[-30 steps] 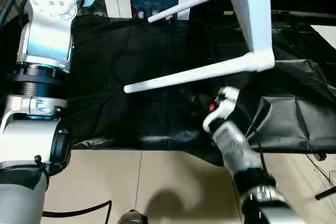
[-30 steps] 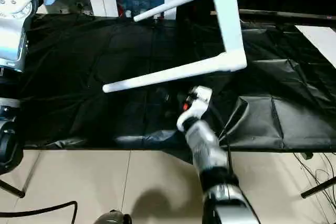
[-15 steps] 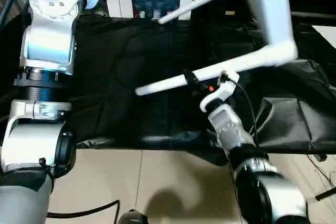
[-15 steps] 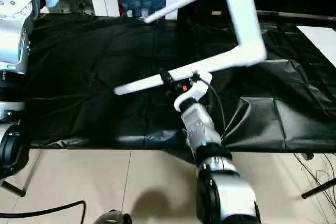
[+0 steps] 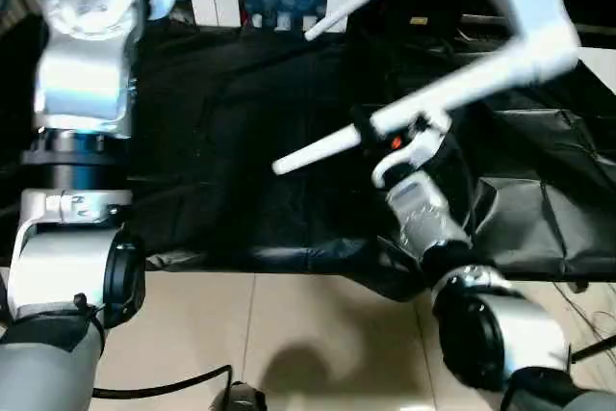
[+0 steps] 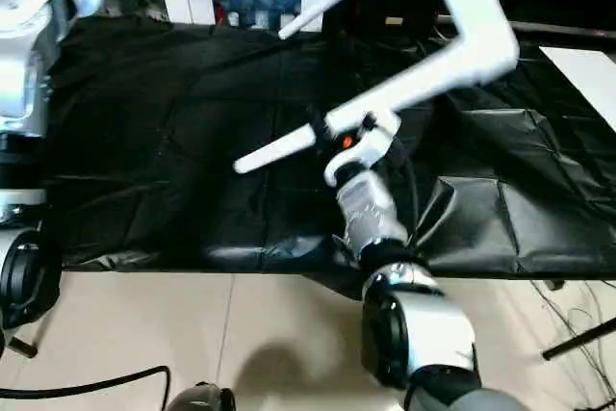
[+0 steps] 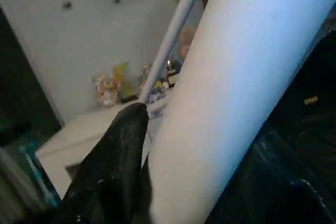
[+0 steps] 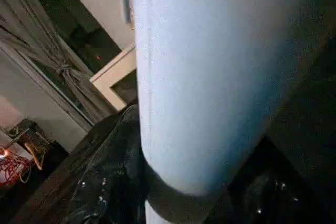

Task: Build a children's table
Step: Flip table

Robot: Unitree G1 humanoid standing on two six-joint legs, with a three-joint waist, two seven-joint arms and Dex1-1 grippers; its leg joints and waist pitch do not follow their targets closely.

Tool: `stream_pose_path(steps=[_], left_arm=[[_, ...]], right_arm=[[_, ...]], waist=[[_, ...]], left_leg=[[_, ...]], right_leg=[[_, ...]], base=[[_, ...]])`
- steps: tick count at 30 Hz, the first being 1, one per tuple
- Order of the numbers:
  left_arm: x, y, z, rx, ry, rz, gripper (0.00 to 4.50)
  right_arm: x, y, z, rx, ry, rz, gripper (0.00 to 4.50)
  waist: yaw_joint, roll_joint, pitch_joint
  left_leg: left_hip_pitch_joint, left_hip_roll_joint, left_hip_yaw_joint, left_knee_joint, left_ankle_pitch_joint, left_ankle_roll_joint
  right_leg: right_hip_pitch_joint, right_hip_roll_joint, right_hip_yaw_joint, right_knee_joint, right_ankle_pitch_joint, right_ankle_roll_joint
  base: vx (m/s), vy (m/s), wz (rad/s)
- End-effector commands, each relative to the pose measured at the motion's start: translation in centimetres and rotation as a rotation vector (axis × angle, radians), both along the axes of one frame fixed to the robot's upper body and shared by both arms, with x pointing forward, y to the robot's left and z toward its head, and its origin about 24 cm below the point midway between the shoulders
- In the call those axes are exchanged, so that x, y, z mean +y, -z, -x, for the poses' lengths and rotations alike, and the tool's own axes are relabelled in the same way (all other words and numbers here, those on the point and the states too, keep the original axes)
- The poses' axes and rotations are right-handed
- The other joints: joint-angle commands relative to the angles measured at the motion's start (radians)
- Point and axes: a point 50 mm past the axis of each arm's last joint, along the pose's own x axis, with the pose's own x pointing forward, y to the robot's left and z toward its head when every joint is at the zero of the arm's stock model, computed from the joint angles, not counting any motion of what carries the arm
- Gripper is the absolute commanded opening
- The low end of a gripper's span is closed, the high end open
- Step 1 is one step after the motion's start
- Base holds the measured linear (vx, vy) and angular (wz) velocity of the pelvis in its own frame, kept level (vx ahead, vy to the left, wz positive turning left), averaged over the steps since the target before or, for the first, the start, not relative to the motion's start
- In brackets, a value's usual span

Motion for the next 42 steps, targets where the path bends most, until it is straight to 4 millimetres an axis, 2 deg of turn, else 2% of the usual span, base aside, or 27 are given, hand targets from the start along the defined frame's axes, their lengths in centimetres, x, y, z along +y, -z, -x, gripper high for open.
stream_pose_path(steps=[1,3,8,14,16,19,20,21,24,27,30,31,34,35,36,37,39,41,42], left_arm=[[-0.6,1.9,-0.5,0.085,0.045,0.095,2.31],[-0.6,2.3,-0.4,0.091,0.045,0.108,2.29],[-0.6,3.7,0.0,0.105,0.061,0.132,2.23],[-1.0,5.4,0.4,0.124,0.078,0.147,2.12],[-1.1,7.0,0.8,0.146,0.093,0.157,2.06],[-1.2,8.4,1.2,0.171,0.093,0.158,1.95],[-1.2,8.4,1.2,0.171,0.093,0.158,1.91],[-1.2,9.5,1.7,0.195,0.085,0.153,1.83],[-1.1,10.8,2.3,0.21,0.067,0.155,1.76],[-1.2,12.6,3.3,0.239,0.053,0.16,1.67],[-1.3,13.9,4.2,0.264,0.043,0.162,1.65],[-1.2,14.8,4.8,0.276,0.033,0.167,1.64],[-0.9,15.8,5.5,0.285,0.023,0.169,1.64],[-0.7,16.4,5.7,0.29,0.024,0.175,1.64],[-0.7,16.4,5.7,0.29,0.024,0.175,1.64],[-0.5,16.8,5.8,0.29,0.023,0.165,1.64],[0.0,17.2,5.8,0.29,0.023,0.158,1.64],[0.3,17.3,5.7,0.293,0.025,0.15,1.63],[0.4,17.4,5.7,0.297,0.024,0.148,1.63]], right_arm=[[0.1,-1.4,-0.4,-0.063,-0.018,0.02,1.61],[-0.3,-1.9,-0.5,-0.092,-0.02,0.041,1.57],[-1.3,-2.8,-0.7,-0.16,0.006,0.111,1.54],[-2.0,-3.1,-0.7,-0.199,0.028,0.18,1.54],[-2.7,-3.5,-0.6,-0.23,0.06,0.232,1.54],[-3.3,-3.8,-0.6,-0.256,0.078,0.263,1.54],[-3.3,-3.8,-0.6,-0.256,0.078,0.263,1.54],[-3.7,-4.0,-0.5,-0.265,0.088,0.267,1.54],[-3.9,-3.8,-0.3,-0.274,0.089,0.285,1.54],[-4.0,-3.2,0.2,-0.28,0.074,0.327,1.54],[-4.1,-2.6,0.6,-0.271,0.083,0.366,1.54],[-4.2,-2.1,1.1,-0.263,0.1,0.392,1.54],[-4.1,-1.3,2.1,-0.259,0.108,0.436,1.54],[-3.9,-0.7,2.9,-0.255,0.121,0.475,1.54],[-3.9,-0.7,2.9,-0.255,0.121,0.475,1.54],[-3.8,-0.2,3.7,-0.242,0.142,0.482,1.53],[-3.5,0.4,4.7,-0.231,0.168,0.507,1.53],[-3.4,0.7,5.1,-0.225,0.18,0.534,1.53],[-3.5,0.9,5.3,-0.215,0.195,0.552,1.53]], waist=[[-0.009,-0.005,-0.083],[-0.009,-0.008,-0.082],[-0.01,-0.017,-0.078],[-0.012,-0.023,-0.08],[-0.013,-0.031,-0.082],[-0.014,-0.04,-0.084],[-0.012,-0.038,-0.085],[-0.013,-0.041,-0.086],[-0.015,-0.043,-0.086],[-0.014,-0.043,-0.084],[-0.015,-0.049,-0.082],[-0.016,-0.05,-0.081],[-0.017,-0.053,-0.072],[-0.019,-0.055,-0.069],[-0.016,-0.054,-0.067],[-0.021,-0.053,-0.059],[-0.023,-0.052,-0.062],[-0.029,-0.053,-0.066],[-0.034,-0.046,-0.065]], left_leg=[[0.042,0.07,-0.032,-0.064,-0.076,0.049],[0.043,0.071,-0.032,-0.064,-0.075,0.05],[0.044,0.074,-0.032,-0.068,-0.122,0.022],[0.043,0.074,-0.032,-0.067,-0.102,0.019],[0.047,0.074,-0.03,-0.065,-0.091,0.02],[0.044,0.072,-0.029,-0.062,-0.073,0.031],[0.044,0.073,-0.03,-0.061,-0.066,0.034],[0.043,0.074,-0.03,-0.059,-0.05,0.04],[0.044,0.074,-0.03,-0.058,-0.043,0.045],[0.049,0.077,-0.031,-0.06,-0.062,0.029],[0.049,0.079,-0.032,-0.064,-0.081,0.011],[0.05,0.077,-0.031,-0.065,-0.107,0.004],[0.053,0.08,-0.037,-0.08,-0.194,-0.037],[0.055,0.079,-0.039,-0.086,-0.256,-0.061],[0.059,0.079,-0.04,-0.089,-0.283,-0.073],[0.067,0.078,-0.045,-0.096,-0.404,-0.11],[0.076,0.08,-0.052,-0.102,-0.443,-0.134],[0.072,0.078,-0.054,-0.106,-0.445,-0.144],[0.072,0.078,-0.056,-0.11,-0.454,-0.153]], right_leg=[[0.025,-0.087,0.041,-0.06,0.033,-0.254],[0.025,-0.086,0.04,-0.06,0.041,-0.257],[0.024,-0.09,0.04,-0.067,-0.013,-0.249],[0.025,-0.086,0.038,-0.061,0.022,-0.245],[0.024,-0.083,0.037,-0.058,0.05,-0.244],[0.026,-0.081,0.037,-0.056,0.081,-0.245],[0.027,-0.082,0.037,-0.054,0.09,-0.244],[0.028,-0.081,0.036,-0.051,0.113,-0.244],[0.026,-0.078,0.035,-0.05,0.135,-0.244],[0.025,-0.076,0.034,-0.052,0.142,-0.239],[0.027,-0.075,0.034,-0.054,0.137,-0.229],[0.026,-0.076,0.035,-0.057,0.111,-0.222],[0.022,-0.076,0.036,-0.073,0.012,-0.18],[0.02,-0.079,0.038,-0.082,-0.067,-0.158],[0.018,-0.079,0.038,-0.089,-0.105,-0.143],[0.008,-0.083,0.041,-0.109,-0.258,-0.111],[0.002,-0.084,0.043,-0.114,-0.293,-0.084],[0.005,-0.08,0.04,-0.111,-0.268,-0.078],[0.003,-0.078,0.04,-0.112,-0.252,-0.079]], base=[[0.0,0.0,0.0],[0.0,0.0,0.0],[0.0,0.0,0.0],[0.0,0.0,0.0],[0.0,0.0,0.0],[0.0,0.0,0.0],[0.0,0.0,0.0],[0.0,0.0,0.0],[0.0,0.0,0.0],[0.0,0.0,0.0],[0.0,0.0,0.0],[0.0,0.0,0.0],[0.0,0.0,0.0],[0.0,0.0,0.0],[0.0,0.0,0.0],[0.0,0.0,0.0],[0.0,0.0,0.0],[0.0,0.0,0.0],[0.0,0.0,0.0]])
